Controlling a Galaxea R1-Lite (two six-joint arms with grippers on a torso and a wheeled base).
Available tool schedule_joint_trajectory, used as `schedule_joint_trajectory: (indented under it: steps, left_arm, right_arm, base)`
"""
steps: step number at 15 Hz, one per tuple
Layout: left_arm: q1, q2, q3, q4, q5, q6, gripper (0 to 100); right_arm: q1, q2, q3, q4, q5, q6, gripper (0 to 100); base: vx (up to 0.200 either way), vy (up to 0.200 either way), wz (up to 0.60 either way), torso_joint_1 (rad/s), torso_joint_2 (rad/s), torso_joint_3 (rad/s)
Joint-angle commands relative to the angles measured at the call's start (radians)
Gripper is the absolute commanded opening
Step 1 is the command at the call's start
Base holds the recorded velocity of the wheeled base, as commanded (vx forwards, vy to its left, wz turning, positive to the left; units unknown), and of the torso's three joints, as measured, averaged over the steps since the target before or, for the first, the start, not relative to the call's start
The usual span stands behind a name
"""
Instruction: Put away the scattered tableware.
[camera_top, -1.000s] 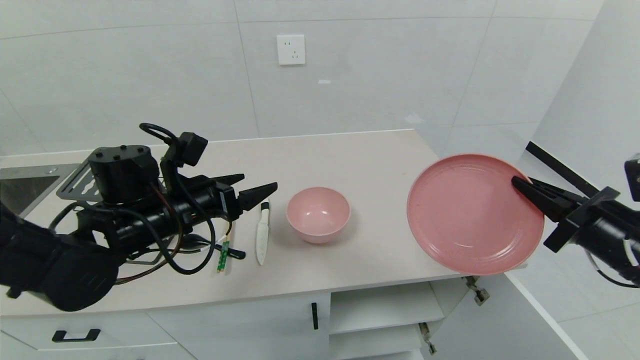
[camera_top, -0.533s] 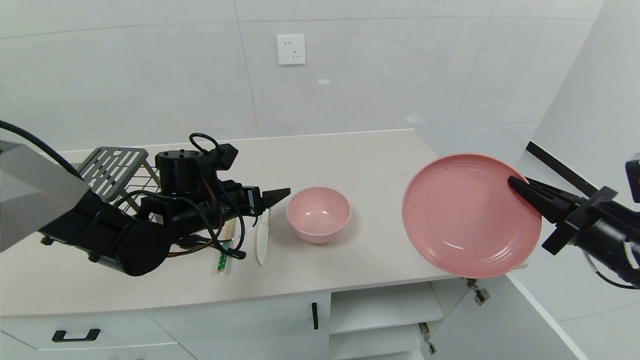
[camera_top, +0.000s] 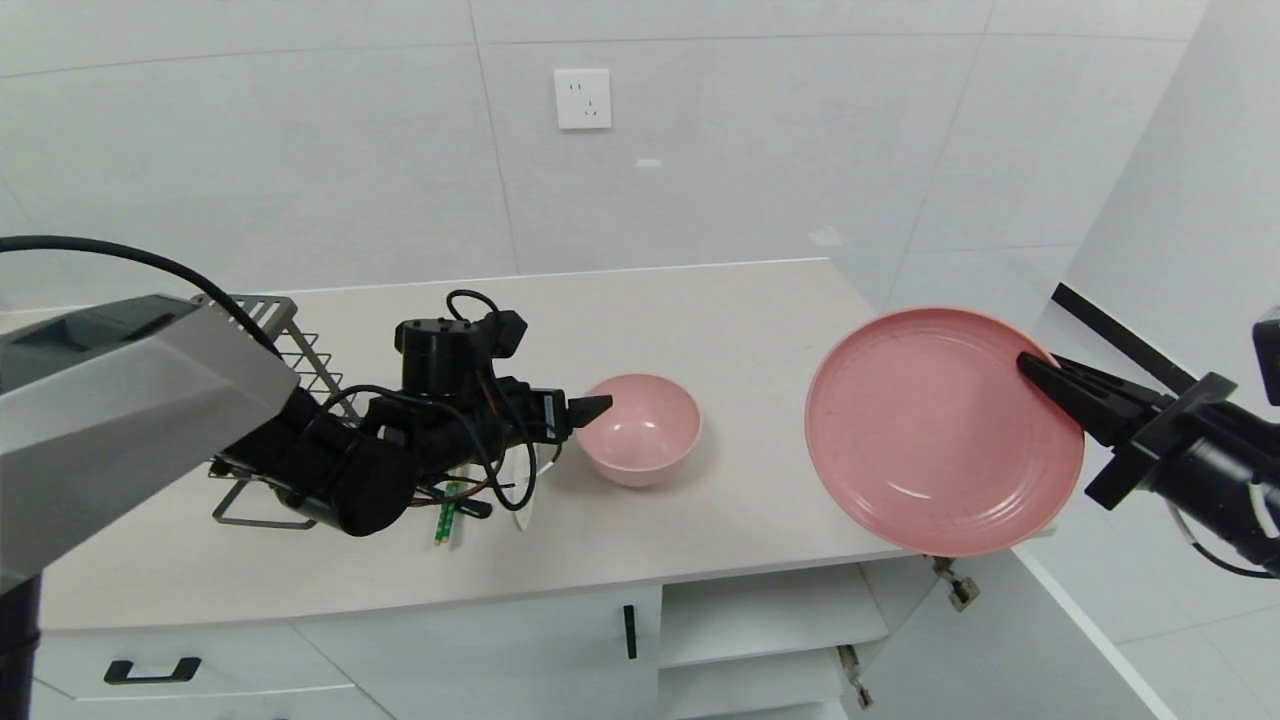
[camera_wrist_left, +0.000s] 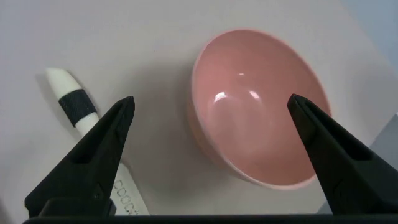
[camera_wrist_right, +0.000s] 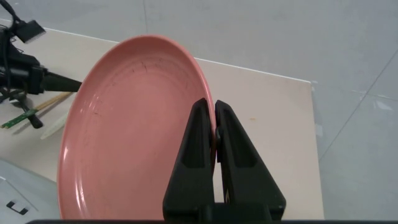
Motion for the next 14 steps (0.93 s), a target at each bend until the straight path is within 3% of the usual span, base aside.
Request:
schedule_joint_trajectory:
  steps: [1,3,14]
  left_arm:
    - [-0.021,0.051,-0.052,0.015,0.013,-0.001,100]
    - [-0.027,0.065,-0.072,0.062,0.07,0.002,100]
    - [-0.041,0.115,-0.072,0.082,0.071,0.002,100]
  right_arm:
    - [0.0,0.002,0.0,-0.001,0.0,-0.001,0]
    - [0.0,0.002,0.0,-0.001,0.0,-0.001,0]
    - [-0.003,0.001,0.0,-0.001,0.0,-0.001,0]
  base:
    - [0.0,0.0,0.0,0.0,0.0,0.0]
    - [0.0,0.0,0.0,0.0,0.0,0.0]
    - [0.0,0.0,0.0,0.0,0.0,0.0]
